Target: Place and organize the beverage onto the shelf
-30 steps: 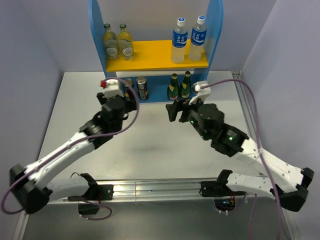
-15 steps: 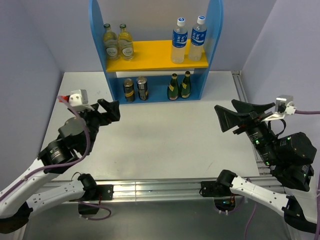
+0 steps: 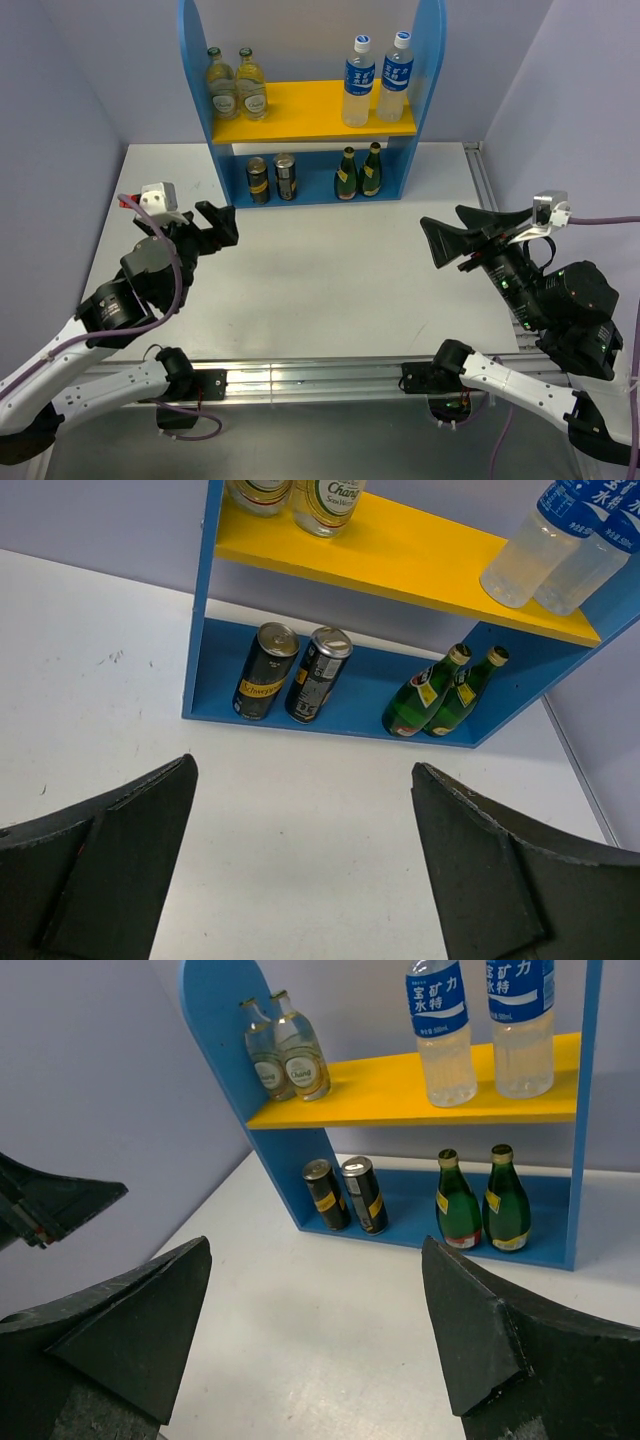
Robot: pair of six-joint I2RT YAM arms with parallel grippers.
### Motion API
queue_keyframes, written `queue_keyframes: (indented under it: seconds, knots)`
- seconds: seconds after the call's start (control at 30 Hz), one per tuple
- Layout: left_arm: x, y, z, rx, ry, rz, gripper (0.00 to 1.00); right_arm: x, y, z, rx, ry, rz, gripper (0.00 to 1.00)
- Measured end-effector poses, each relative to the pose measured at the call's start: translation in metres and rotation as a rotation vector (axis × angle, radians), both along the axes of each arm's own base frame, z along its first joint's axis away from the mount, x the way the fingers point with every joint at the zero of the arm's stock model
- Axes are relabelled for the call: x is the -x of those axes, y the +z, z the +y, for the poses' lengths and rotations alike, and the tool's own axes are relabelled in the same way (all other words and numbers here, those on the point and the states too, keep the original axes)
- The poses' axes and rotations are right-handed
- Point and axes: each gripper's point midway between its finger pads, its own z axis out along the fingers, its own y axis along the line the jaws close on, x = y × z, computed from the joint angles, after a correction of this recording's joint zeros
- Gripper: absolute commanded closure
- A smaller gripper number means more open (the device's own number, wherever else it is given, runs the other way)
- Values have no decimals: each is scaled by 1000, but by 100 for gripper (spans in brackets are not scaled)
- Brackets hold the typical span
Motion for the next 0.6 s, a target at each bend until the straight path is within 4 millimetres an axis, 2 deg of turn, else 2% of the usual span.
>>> queue_keyframes:
  seconds: [0.53, 0.6]
  knots:
    - [1, -1, 1, -10, 20, 2, 6, -1, -3, 0, 11, -3, 0, 8]
    - [1, -1, 2, -10, 25, 1, 6, -2, -2, -1, 7, -10, -1, 4]
